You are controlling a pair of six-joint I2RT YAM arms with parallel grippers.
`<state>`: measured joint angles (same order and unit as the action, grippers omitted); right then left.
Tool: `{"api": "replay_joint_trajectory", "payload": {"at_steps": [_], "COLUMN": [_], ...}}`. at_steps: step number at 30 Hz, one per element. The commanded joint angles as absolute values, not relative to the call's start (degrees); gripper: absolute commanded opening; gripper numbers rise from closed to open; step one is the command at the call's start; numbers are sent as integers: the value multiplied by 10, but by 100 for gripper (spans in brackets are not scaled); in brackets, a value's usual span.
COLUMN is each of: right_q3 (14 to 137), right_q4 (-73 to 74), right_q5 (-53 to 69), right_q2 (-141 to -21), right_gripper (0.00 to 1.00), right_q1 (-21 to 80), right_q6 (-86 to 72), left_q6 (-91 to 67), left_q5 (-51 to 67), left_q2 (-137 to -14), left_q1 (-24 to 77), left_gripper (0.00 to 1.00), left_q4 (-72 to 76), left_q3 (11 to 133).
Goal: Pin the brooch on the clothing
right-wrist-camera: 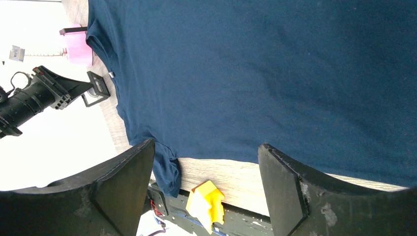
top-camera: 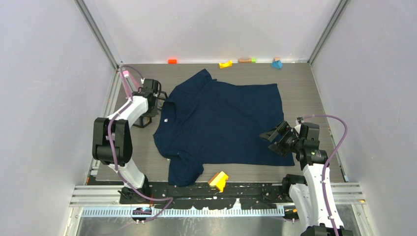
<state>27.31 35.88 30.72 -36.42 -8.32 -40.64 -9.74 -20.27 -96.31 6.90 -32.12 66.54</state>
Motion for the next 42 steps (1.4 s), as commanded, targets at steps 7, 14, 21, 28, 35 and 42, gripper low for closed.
{"api": "replay_joint_trajectory", "payload": {"at_steps": [7, 14, 21, 28, 35, 42], "right_q3": [260, 253, 263, 275, 291, 299], "right_q4": [347, 341, 343, 313, 210, 31], "right_q5": [301, 301, 305, 363, 457, 405], "right_q2": [-373, -379, -388, -391, -383, -377], "right_gripper": [82, 82, 82, 84, 84, 80], "right_q1": [-81, -81, -81, -81, -65, 73], "right_q6": [-391, -388, -379, -375, -431, -564], "left_q6": [-83, -83, -83, -112, -166, -266], "left_q5": [-153, -163, -125, 67, 311, 483], "left_q2": [-1031, -1042, -959, -861, -774, -697], "left_q1": [92, 109, 155, 164, 165, 168], "left_gripper": [0, 0, 0, 0, 0, 0], "left_q4": [-356, -368, -355, -327, -231, -75], "left_q3": [702, 711, 701, 688, 635, 571]}}
